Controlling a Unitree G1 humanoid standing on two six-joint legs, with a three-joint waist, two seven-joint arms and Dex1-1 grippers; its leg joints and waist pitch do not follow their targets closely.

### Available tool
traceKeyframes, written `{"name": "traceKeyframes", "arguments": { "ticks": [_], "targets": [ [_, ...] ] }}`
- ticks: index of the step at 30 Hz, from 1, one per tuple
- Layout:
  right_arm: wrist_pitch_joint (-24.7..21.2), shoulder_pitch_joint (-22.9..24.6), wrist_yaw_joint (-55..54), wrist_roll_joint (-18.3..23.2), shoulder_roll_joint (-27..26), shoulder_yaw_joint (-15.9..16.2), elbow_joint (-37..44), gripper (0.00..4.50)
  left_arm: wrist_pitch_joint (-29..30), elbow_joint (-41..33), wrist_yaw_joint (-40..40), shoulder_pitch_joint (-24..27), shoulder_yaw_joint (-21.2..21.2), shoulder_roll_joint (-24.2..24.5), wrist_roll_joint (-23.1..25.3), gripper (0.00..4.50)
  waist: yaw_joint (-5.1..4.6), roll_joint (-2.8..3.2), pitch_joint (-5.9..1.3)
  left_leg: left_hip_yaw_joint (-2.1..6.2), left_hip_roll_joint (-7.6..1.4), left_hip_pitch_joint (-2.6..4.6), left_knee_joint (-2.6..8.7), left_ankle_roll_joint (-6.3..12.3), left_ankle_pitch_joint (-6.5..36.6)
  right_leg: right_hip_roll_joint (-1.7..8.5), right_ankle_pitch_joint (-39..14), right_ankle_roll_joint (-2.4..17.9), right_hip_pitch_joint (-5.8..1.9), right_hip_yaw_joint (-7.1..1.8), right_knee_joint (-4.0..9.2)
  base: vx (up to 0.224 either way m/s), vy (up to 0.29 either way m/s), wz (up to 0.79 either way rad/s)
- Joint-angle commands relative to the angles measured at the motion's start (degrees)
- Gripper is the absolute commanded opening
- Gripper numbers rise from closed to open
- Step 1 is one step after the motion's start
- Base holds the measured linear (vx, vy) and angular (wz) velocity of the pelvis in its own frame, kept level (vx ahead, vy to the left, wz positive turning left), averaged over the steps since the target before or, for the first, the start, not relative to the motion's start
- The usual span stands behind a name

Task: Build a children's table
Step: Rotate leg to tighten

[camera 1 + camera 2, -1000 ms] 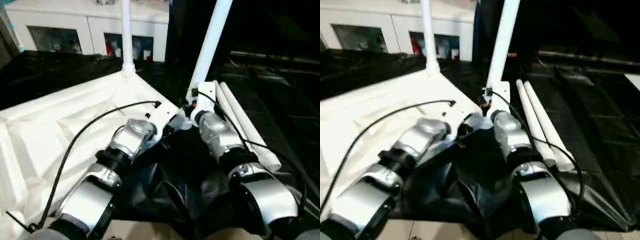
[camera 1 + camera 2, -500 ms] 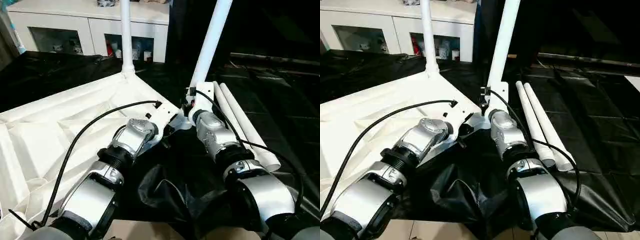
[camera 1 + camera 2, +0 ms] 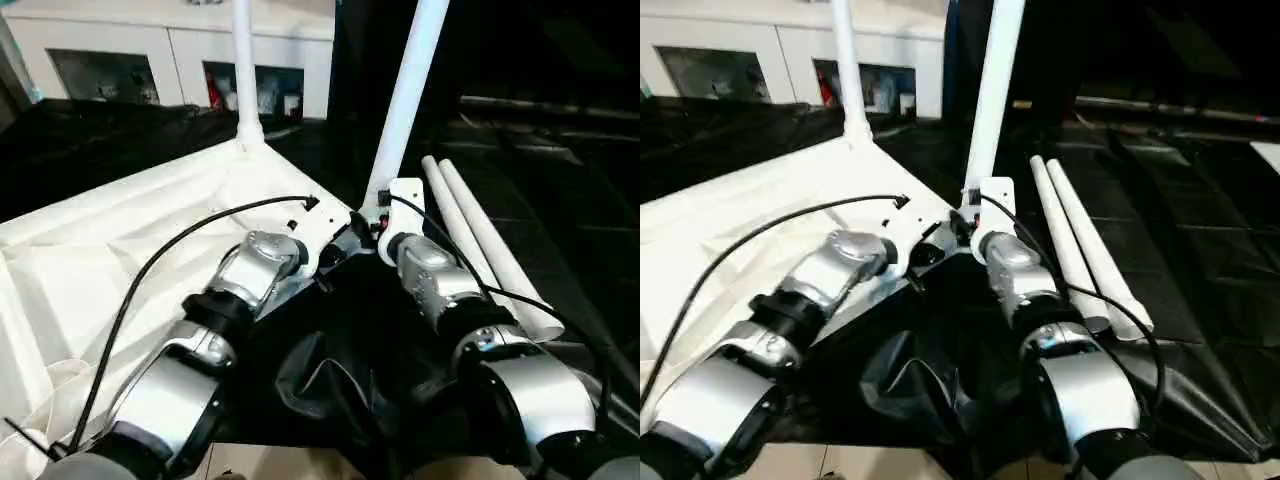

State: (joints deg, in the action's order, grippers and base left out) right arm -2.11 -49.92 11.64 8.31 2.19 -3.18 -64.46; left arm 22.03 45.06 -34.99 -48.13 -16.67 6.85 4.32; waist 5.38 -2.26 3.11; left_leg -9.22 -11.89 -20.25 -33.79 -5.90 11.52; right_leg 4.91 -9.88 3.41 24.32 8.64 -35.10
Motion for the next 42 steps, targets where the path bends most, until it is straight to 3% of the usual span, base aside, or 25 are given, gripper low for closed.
{"name": "traceKeyframes", "arguments": {
  "ticks": [1, 2, 3, 4, 6, 8, 10, 11, 17, 21, 25, 31, 35, 42],
  "targets": [
    [-0.61, 1.73, 5.57, -0.52, 1.41, 1.66, 4.78, 3.90, -1.66, -3.66, -2.15, 0.27, -0.72, 1.10, 0.49, 0.00, 0.31, 0.44, -4.85, 0.04, -1.32, -0.62, 2.87, 6.10, -2.02, 4.35, 3.57, 11.84, -5.13, -4.44, 2.41, 0.000, 0.000, 0.00],
    [-0.70, 2.19, 6.75, -0.53, 1.76, 2.05, 5.82, 3.93, -1.74, -4.05, -2.53, 0.48, -0.78, 1.28, 0.42, 0.00, 0.34, 0.36, -4.80, 0.00, -1.21, -0.76, 2.78, 7.02, -2.34, 4.28, 4.66, 12.20, -5.25, -4.41, 2.38, 0.000, 0.000, 0.00],
    [-2.90, 6.84, 14.88, -0.34, 5.60, 5.13, 15.42, 3.99, -4.27, -7.50, -6.55, 2.62, -1.54, 3.28, -0.14, 0.00, 0.36, 0.44, -4.87, 0.00, -1.25, -0.80, 2.65, 8.34, -2.85, 4.36, 5.67, 12.58, -5.22, -4.38, 2.31, 0.000, 0.000, 0.00],
    [-3.35, 8.14, 17.06, -0.25, 6.69, 5.99, 18.02, 4.12, -4.45, -8.38, -7.50, 3.17, -1.69, 3.79, -0.32, 0.00, 0.87, 0.22, -4.84, 0.14, -1.42, -0.87, 2.49, 9.91, -3.53, 4.33, 7.22, 12.00, -5.62, -4.29, 2.26, 0.000, 0.000, 0.00],
    [-3.86, 9.76, 19.34, 0.13, 8.10, 6.58, 21.27, 4.34, -4.64, -9.25, -8.31, 3.80, -1.85, 4.54, -0.33, 0.00, 0.85, 0.51, -4.88, 0.04, -1.55, -0.71, 2.36, 10.87, -4.00, 4.26, 7.03, 12.20, -5.09, -4.28, 2.28, 0.000, 0.000, 0.00],
    [-6.35, 16.46, 27.67, 2.09, 14.51, 8.46, 34.50, 4.46, -9.91, -12.79, -11.79, 7.25, -1.61, 7.17, -1.51, 0.00, 1.00, 0.60, -4.46, -0.01, -1.54, -0.74, 2.62, 10.12, -0.70, 4.14, 1.80, 11.05, -5.16, -4.15, 3.04, 0.000, 0.000, 0.00],
    [-8.39, 19.88, 31.06, 3.74, 17.70, 8.96, 41.06, 4.46, -12.10, -15.12, -14.08, 9.36, -1.53, 8.66, -2.45, 0.00, 1.41, 0.62, -4.35, 0.00, -1.87, -0.50, 2.92, 8.41, 1.95, 4.23, -2.72, 8.79, -5.18, -4.41, 3.52, 0.000, 0.000, 0.00],
    [-9.20, 21.18, 32.14, 4.35, 18.82, 9.00, 43.54, 4.46, -12.60, -16.19, -15.10, 10.20, -1.48, 9.18, -2.90, 0.00, 1.36, 0.65, -4.33, -0.08, -1.98, -0.43, 3.00, 7.34, 2.96, 4.24, -4.28, 8.67, -4.79, -4.44, 3.62, 0.000, 0.000, 0.00],
    [-17.00, 30.07, 33.36, 9.63, 23.33, 6.54, 60.13, 4.46, -9.52, -24.65, -16.86, 15.57, 0.59, 11.60, -5.73, 0.00, 1.53, 0.60, -4.07, -0.06, -1.83, -0.55, 3.32, 4.60, 5.65, 4.15, -10.25, 5.63, -4.90, -4.36, 4.34, 0.000, 0.000, 0.00],
    [-22.02, 36.01, 24.85, 10.10, 20.59, 2.00, 67.33, 4.46, -6.90, -30.10, -11.45, 19.96, 4.41, 10.86, -6.86, 0.00, 1.39, 0.50, -4.10, -0.09, -1.57, -0.82, 3.22, 4.02, 3.99, 3.90, -9.73, 4.87, -4.69, -4.33, 4.37, 0.000, 0.000, 0.00],
    [-24.56, 39.94, 18.75, 10.44, 17.32, 0.38, 71.55, 4.46, -4.03, -33.87, -7.01, 22.80, 5.54, 10.14, -5.71, 0.00, 1.07, 0.84, -4.21, -0.06, -1.48, -0.95, 3.19, 3.71, 3.57, 3.80, -8.30, 4.85, -4.70, -4.26, 4.30, 0.000, 0.000, 0.00],
    [-27.91, 44.53, 11.25, 10.73, 12.94, -1.34, 78.20, 4.46, -2.41, -39.89, -2.76, 26.03, 7.75, 8.12, -6.06, 0.00, 0.26, 0.93, -3.95, -0.19, -0.87, -1.10, 3.22, 3.92, 5.55, 3.47, -14.43, 1.92, -4.65, -4.03, 5.18, 0.000, 0.000, 0.00],
    [-27.07, 45.84, 7.12, 8.37, 10.77, -1.29, 77.52, 4.46, -0.31, -43.64, -1.10, 27.76, 7.47, 7.67, -5.89, 0.00, 0.39, 1.52, -4.02, -0.11, -1.02, -0.94, 3.23, 3.71, 5.21, 3.40, -13.75, 1.72, -4.34, -4.09, 5.20, 0.000, 0.000, 0.00],
    [-27.88, 44.75, 5.23, 8.22, 9.51, -1.19, 77.05, 4.46, 1.49, -44.74, 1.02, 27.84, 6.95, 6.55, -4.57, 0.00, 0.40, 1.53, -4.08, -0.08, -0.97, -1.00, 3.15, 4.08, 4.46, 3.31, -10.15, 2.60, -4.52, -4.17, 4.78, 0.000, 0.000, 0.00]
  ]
}}
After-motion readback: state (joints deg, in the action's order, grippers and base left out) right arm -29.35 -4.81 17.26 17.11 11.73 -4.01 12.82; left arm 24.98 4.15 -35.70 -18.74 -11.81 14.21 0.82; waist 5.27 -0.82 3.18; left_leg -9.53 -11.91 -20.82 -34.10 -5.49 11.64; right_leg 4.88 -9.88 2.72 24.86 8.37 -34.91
